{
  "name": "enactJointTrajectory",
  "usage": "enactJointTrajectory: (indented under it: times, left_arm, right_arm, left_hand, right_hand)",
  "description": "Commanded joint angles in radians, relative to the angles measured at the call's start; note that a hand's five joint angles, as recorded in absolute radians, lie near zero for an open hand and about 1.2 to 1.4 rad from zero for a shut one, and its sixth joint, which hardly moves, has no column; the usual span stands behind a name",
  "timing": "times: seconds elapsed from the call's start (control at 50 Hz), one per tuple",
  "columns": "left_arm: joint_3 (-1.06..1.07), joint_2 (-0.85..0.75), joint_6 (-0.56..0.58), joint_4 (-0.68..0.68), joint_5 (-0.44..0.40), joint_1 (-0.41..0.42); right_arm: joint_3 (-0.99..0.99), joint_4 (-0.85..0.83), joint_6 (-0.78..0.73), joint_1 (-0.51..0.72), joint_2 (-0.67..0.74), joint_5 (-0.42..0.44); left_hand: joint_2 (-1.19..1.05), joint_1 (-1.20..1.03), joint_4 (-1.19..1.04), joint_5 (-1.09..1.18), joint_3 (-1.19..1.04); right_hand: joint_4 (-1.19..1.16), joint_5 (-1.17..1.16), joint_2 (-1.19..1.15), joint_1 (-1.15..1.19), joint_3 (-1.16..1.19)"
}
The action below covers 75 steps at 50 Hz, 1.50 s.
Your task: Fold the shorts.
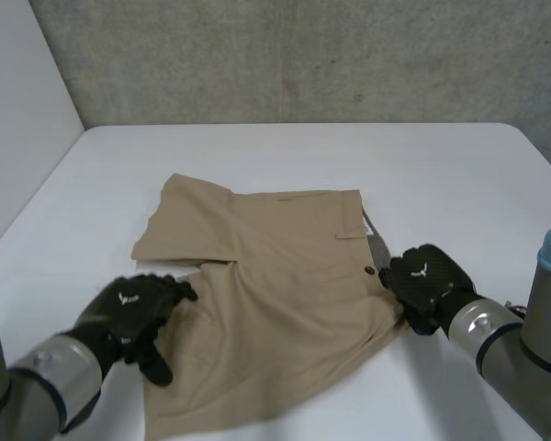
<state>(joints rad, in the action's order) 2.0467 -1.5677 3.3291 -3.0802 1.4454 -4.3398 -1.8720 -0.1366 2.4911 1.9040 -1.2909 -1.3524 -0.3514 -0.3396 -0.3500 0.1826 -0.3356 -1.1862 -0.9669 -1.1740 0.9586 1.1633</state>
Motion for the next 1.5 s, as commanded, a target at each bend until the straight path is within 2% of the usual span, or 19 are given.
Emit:
enactJointTrajectory:
  times: [0.02, 0.16, 0.46, 0.54, 0.56, 0.62, 0.66, 0.74, 0.82, 1.0, 1.1, 1.16, 1.18, 1.28, 1.38, 1.44, 1.5]
  left_arm:
    - [0.088, 0.046, -0.013, -0.003, 0.085, 0.078]
    - [0.101, 0.034, -0.014, -0.003, 0.136, 0.123]
    - [0.104, -0.057, -0.057, -0.009, 0.141, 0.184]
    - [0.102, -0.086, -0.057, -0.02, 0.151, 0.187]
    - [0.098, -0.101, -0.057, -0.038, 0.171, 0.187]
    - [0.089, -0.114, -0.057, -0.087, 0.216, 0.187]
    - [0.081, -0.112, -0.053, -0.116, 0.251, 0.189]
    - [0.046, -0.066, -0.043, -0.133, 0.323, 0.19]
    - [0.027, 0.024, -0.037, -0.129, 0.325, 0.19]
    - [-0.034, 0.281, 0.104, -0.068, 0.325, 0.183]
    - [-0.082, 0.363, 0.135, 0.032, 0.323, 0.184]
    - [-0.102, 0.388, 0.141, 0.095, 0.32, 0.184]
    - [-0.111, 0.4, 0.145, 0.138, 0.32, 0.187]
    - [-0.115, 0.425, 0.158, 0.23, 0.297, 0.187]
    - [-0.074, 0.408, 0.159, 0.239, 0.256, 0.183]
    - [-0.048, 0.38, 0.159, 0.216, 0.236, 0.17]
    - [-0.04, 0.321, 0.159, 0.18, 0.227, 0.155]
  right_arm:
    - [0.04, -0.014, 0.142, 0.006, 0.018, -0.034]
    - [0.057, -0.011, 0.21, 0.01, 0.054, -0.057]
    - [0.063, -0.004, 0.215, 0.01, 0.067, -0.09]
    - [0.065, -0.004, 0.216, 0.01, 0.071, -0.09]
    - [0.063, -0.003, 0.218, 0.01, 0.071, -0.09]
    - [0.063, 0.0, 0.219, 0.01, 0.071, -0.091]
    - [0.063, 0.003, 0.219, 0.009, 0.07, -0.091]
    - [0.057, 0.017, 0.216, 0.009, 0.042, -0.094]
    - [0.05, 0.066, 0.201, 0.006, -0.062, -0.11]
    - [0.06, 0.262, 0.105, -0.003, -0.353, -0.096]
    - [0.063, 0.402, -0.012, -0.005, -0.487, -0.097]
    - [0.062, 0.453, -0.05, -0.006, -0.515, -0.097]
    - [0.06, 0.519, -0.104, -0.008, -0.543, -0.097]
    - [0.054, 0.591, -0.192, -0.014, -0.567, -0.094]
    - [0.039, 0.591, -0.219, -0.016, -0.556, -0.094]
    - [0.022, 0.582, -0.222, -0.022, -0.521, -0.096]
    - [0.013, 0.566, -0.225, -0.02, -0.406, -0.103]
  left_hand:
    - [-0.059, -0.071, -0.06, 0.053, -0.075]
    - [-0.065, -0.077, -0.066, 0.059, -0.08]
    - [-0.1, -0.112, -0.101, 0.094, -0.116]
    - [-0.334, -0.346, -0.335, 0.328, -0.35]
    - [-0.521, -0.533, -0.522, 0.515, -0.537]
    - [-0.877, -0.889, -0.878, 0.871, -0.892]
    - [-1.044, -1.056, -1.046, 1.039, -1.06]
    - [-1.045, -1.057, -1.046, 1.039, -1.061]
    - [-1.045, -1.057, -1.046, 1.039, -1.061]
    - [-1.045, -1.057, -1.046, 1.039, -1.061]
    - [-1.045, -1.057, -1.046, 1.039, -1.061]
    - [-1.045, -1.057, -1.046, 1.039, -1.061]
    - [-1.045, -1.057, -1.046, 1.039, -1.061]
    - [-1.045, -1.057, -1.046, 1.039, -1.061]
    - [-1.045, -1.057, -1.046, 1.039, -1.061]
    - [-1.045, -1.057, -1.046, 1.039, -1.061]
    - [-1.045, -1.057, -1.046, 1.039, -1.061]
  right_hand:
    - [-0.21, -0.255, -0.222, 0.438, 0.233]
    - [-0.21, -0.255, -0.222, 0.438, 0.233]
    - [-0.21, -0.255, -0.222, 0.438, 0.233]
    - [-0.21, -0.255, -0.222, 0.438, 0.233]
    - [-0.21, -0.255, -0.222, 0.438, 0.233]
    - [-0.21, -0.255, -0.222, 0.438, 0.233]
    - [-0.21, -0.255, -0.222, 0.438, 0.233]
    - [-0.21, -0.255, -0.222, 0.438, 0.233]
    - [-0.21, -0.255, -0.222, 0.438, 0.233]
    - [-0.21, -0.255, -0.222, 0.438, 0.233]
    - [-0.21, -0.255, -0.222, 0.438, 0.233]
    - [-0.21, -0.255, -0.222, 0.438, 0.233]
    - [-0.21, -0.255, -0.222, 0.438, 0.233]
    - [-0.21, -0.255, -0.222, 0.438, 0.233]
    - [-0.21, -0.255, -0.222, 0.438, 0.233]
    - [-0.21, -0.255, -0.222, 0.438, 0.233]
    - [-0.21, -0.255, -0.222, 0.438, 0.233]
